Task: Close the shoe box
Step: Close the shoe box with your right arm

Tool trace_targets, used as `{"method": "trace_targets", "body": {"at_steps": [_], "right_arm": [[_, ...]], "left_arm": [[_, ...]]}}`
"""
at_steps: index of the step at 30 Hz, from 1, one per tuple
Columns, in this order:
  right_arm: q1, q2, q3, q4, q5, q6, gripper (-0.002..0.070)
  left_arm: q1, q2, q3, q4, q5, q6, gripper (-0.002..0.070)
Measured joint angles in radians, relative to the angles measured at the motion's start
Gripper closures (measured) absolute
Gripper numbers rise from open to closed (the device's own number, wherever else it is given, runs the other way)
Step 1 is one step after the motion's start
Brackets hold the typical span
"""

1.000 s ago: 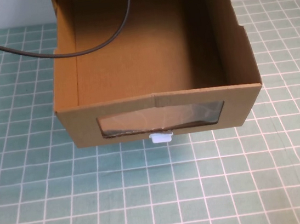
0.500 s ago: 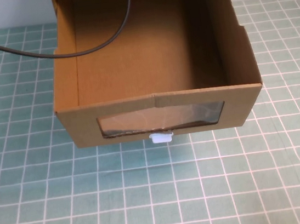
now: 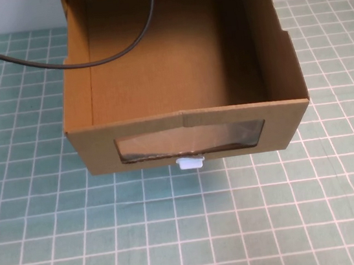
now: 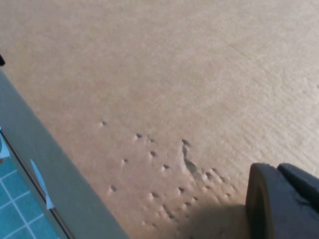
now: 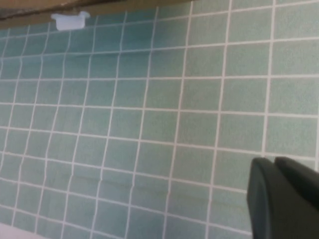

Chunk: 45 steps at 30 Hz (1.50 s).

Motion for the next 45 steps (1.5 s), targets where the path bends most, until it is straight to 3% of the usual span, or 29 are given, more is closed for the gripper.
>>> {"method": "trace_targets", "body": {"at_steps": [5, 8, 12, 17, 31, 45], "right_arm": [[0.115, 0.188, -0.164, -0.010, 0.010, -0.021, 0.0687], [0.274, 0.261, -0.241, -0.032, -0.026, 0.011, 0.0687], [0.495, 0.326, -0.314, -0.138, -0.139, 0.128, 0.0687], [0.642, 0.409, -0.359, -0.204, -0.319, 0.199, 0.0687], [0.651, 0.676, -0.573, -0.247, -0.464, 0.208, 0.0687], [0.527, 0.899, -0.877, -0.239, -0.477, 0.162, 0.0687]], "left_arm": [[0.000, 0.000, 0.000, 0.000, 0.000, 0.000, 0.0680], [0.000, 0.000, 0.000, 0.000, 0.000, 0.000, 0.0680], [0.000, 0.000, 0.000, 0.000, 0.000, 0.000, 0.0680], [0.000, 0.000, 0.000, 0.000, 0.000, 0.000, 0.0680], [0.000, 0.000, 0.000, 0.000, 0.000, 0.002, 0.0680], [0.000, 0.000, 0.000, 0.000, 0.000, 0.002, 0.0680]]}}
